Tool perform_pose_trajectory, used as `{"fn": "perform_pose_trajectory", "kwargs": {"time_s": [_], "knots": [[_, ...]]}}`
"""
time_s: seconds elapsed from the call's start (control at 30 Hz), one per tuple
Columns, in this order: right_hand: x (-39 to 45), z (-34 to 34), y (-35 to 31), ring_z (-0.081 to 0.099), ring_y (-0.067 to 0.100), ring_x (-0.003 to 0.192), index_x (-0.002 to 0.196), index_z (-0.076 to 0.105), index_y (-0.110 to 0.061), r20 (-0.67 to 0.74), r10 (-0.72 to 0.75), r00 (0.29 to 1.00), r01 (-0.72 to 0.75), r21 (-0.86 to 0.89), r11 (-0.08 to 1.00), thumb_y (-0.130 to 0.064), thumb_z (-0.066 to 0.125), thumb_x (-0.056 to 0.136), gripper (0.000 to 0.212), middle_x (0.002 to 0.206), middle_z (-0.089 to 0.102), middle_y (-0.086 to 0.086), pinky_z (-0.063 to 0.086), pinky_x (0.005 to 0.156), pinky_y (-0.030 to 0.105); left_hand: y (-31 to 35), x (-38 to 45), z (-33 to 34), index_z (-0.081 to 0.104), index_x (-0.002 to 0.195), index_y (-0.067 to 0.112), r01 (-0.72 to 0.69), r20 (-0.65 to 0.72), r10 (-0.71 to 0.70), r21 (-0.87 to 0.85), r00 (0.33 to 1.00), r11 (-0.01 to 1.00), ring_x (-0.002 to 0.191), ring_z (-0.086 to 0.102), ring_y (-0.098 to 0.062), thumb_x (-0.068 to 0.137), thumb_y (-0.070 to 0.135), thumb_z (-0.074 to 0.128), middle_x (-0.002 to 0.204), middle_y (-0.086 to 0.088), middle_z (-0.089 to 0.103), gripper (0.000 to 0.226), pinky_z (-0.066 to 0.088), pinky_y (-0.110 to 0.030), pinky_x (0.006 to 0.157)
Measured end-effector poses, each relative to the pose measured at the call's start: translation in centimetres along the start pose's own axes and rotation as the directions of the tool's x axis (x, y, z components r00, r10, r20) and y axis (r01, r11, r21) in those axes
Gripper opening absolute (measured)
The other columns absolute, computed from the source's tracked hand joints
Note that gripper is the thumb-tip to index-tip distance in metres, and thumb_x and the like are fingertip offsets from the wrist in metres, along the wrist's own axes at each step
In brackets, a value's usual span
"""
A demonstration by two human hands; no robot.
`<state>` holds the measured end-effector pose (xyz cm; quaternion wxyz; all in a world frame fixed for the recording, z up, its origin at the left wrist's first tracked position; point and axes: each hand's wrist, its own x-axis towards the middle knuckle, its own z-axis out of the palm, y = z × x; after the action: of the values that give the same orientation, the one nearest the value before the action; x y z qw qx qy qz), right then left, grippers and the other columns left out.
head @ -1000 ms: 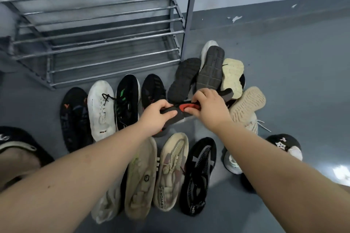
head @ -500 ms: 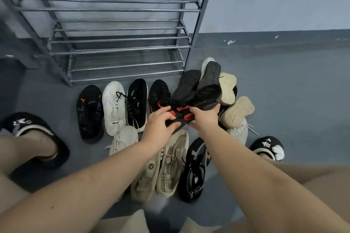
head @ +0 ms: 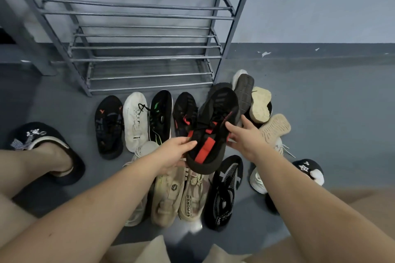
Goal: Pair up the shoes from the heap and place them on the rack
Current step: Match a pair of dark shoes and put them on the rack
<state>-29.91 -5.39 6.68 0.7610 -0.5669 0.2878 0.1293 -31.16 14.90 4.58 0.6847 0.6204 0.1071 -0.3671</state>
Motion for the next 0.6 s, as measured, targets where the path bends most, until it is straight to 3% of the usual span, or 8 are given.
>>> {"fn": "perform_pose_trajectory", "kwargs": {"time_s": [0.07, 0.17, 0.27, 0.33, 0.4, 0.6], "knots": [[0.0, 0.2, 0.5, 0.063, 0.027, 0.105, 0.153, 0.009, -0.020, 0.010, 0.043, 0.999, -0.043, 0.011, 0.999, -0.008, 0.063, 0.089, 0.084, 0.124, 0.061, 0.011, 0.051, 0.084, 0.043, -0.4, 0.5, 0.1, 0.059, 0.118, 0.017, -0.015, -0.039, 0.015, -0.010, 0.999, 1.000, 0.094, 0.065, -0.012, 0.097, 0.020, 0.049, 0.101, 0.001, 0.070, 0.024, 0.053, -0.027, 0.071], [-0.2, 0.3, 1.4, 0.061, 0.027, 0.108, 0.148, 0.030, -0.022, 0.123, 0.195, 0.973, -0.171, -0.180, 0.969, -0.021, 0.070, 0.084, 0.076, 0.126, 0.061, 0.008, 0.051, 0.085, 0.046, -1.0, 1.2, 0.4, 0.056, 0.119, 0.018, -0.037, -0.100, 0.033, -0.036, 0.994, 0.999, 0.096, 0.065, -0.013, 0.097, 0.018, 0.049, 0.102, 0.000, 0.068, 0.023, 0.054, -0.028, 0.071], [0.0, 0.7, 3.0, 0.064, 0.028, 0.105, 0.135, 0.046, -0.017, 0.209, 0.339, 0.917, -0.270, -0.300, 0.915, -0.017, 0.073, 0.081, 0.060, 0.122, 0.064, 0.011, 0.057, 0.078, 0.045, -1.6, 2.0, 0.7, 0.056, 0.114, 0.020, -0.030, -0.133, 0.018, -0.088, 0.991, 0.996, 0.099, 0.064, -0.017, 0.097, 0.018, 0.049, 0.102, -0.001, 0.067, 0.018, 0.053, -0.030, 0.074], [0.7, 0.8, 4.0, 0.065, 0.030, 0.105, 0.128, 0.051, -0.014, 0.206, 0.343, 0.916, -0.273, -0.305, 0.912, -0.008, 0.073, 0.080, 0.053, 0.122, 0.064, 0.014, 0.057, 0.076, 0.044, -1.9, 2.6, 0.8, 0.057, 0.111, 0.021, -0.018, -0.141, 0.003, -0.102, 0.990, 0.995, 0.096, 0.065, -0.016, 0.096, 0.019, 0.050, 0.100, 0.000, 0.068, 0.016, 0.054, -0.030, 0.076], [1.7, 0.8, 4.4, 0.064, 0.031, 0.107, 0.127, 0.052, -0.012, 0.181, 0.318, 0.931, -0.261, -0.279, 0.924, -0.002, 0.073, 0.079, 0.054, 0.122, 0.064, 0.014, 0.055, 0.084, 0.048, -2.0, 3.4, 0.8, 0.057, 0.110, 0.021, -0.005, -0.159, -0.014, -0.116, 0.987, 0.993, 0.089, 0.065, -0.013, 0.096, 0.019, 0.051, 0.096, 0.001, 0.068, 0.015, 0.054, -0.030, 0.076], [5.4, 1.1, 4.1, 0.065, 0.029, 0.104, 0.128, 0.050, -0.005, 0.069, 0.274, 0.959, -0.244, -0.287, 0.926, -0.004, 0.075, 0.077, 0.057, 0.119, 0.065, 0.014, 0.054, 0.088, 0.047, -0.8, 6.3, 0.6, 0.054, 0.116, 0.016, 0.047, -0.150, -0.076, -0.187, 0.986, 0.981, 0.084, 0.063, -0.010, 0.097, 0.021, 0.049, 0.094, 0.002, 0.064, 0.020, 0.053, -0.039, 0.084]]}}
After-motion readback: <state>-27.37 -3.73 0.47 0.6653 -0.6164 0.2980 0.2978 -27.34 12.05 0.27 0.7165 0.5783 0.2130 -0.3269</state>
